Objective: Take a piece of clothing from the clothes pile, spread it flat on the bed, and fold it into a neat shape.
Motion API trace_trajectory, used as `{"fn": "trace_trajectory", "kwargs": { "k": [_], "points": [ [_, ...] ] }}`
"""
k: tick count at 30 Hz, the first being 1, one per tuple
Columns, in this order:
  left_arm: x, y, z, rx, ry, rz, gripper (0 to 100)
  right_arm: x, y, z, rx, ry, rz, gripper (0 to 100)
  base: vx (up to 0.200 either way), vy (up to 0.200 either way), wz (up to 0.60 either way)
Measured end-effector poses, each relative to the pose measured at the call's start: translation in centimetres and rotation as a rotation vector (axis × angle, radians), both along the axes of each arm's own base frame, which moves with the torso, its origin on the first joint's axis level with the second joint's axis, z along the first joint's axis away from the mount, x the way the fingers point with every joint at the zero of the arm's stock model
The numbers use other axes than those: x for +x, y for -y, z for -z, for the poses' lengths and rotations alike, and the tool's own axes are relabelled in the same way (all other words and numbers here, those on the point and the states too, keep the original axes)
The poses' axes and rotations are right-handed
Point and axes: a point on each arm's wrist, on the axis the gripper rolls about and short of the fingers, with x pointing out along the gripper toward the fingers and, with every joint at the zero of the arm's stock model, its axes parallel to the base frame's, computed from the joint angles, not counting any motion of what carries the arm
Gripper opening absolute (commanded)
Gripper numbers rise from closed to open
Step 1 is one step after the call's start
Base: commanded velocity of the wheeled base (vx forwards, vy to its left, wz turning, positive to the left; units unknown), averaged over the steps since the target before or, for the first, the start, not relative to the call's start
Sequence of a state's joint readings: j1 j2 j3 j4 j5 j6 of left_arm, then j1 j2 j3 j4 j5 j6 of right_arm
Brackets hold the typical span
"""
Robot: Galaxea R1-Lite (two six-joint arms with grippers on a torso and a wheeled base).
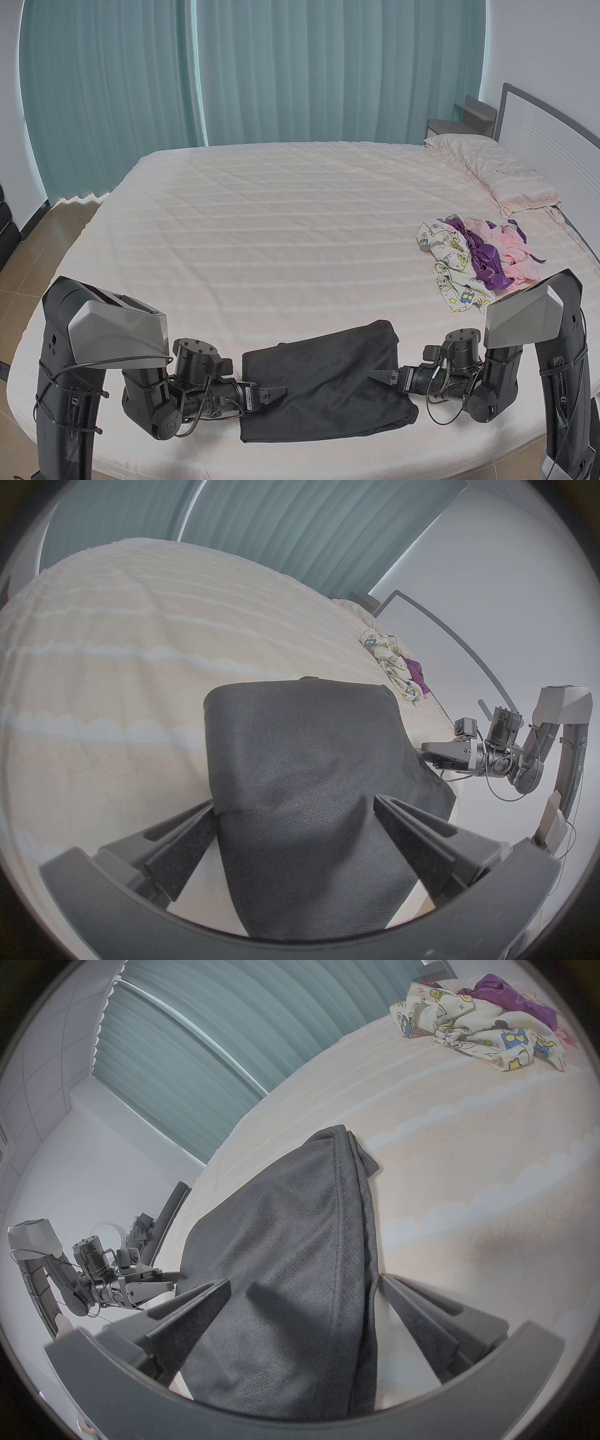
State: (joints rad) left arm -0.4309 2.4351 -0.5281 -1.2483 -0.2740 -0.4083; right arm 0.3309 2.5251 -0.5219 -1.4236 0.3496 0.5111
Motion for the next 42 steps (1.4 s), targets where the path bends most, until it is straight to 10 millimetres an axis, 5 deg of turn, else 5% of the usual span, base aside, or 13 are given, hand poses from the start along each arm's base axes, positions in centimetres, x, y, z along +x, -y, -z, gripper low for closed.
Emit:
{"fn": "trace_trajectory", "kwargs": {
  "k": [20, 32, 42],
  "points": [
    [-1.6, 1.2, -1.0, -0.049, 0.051, 0.067, 100, 0.3, -0.8, 0.3, 0.026, 0.043, -0.014, 100, 0.000, 0.000, 0.00],
    [-0.5, -0.3, 0.1, -0.032, 0.039, 0.012, 100, 0.3, -0.8, 0.4, 0.025, 0.043, -0.014, 100, 0.000, 0.000, 0.00],
    [-0.2, 0.5, 0.6, -0.043, 0.042, 0.029, 100, 0.5, -0.9, 0.6, 0.016, 0.056, -0.021, 100, 0.000, 0.000, 0.00]
  ]
}}
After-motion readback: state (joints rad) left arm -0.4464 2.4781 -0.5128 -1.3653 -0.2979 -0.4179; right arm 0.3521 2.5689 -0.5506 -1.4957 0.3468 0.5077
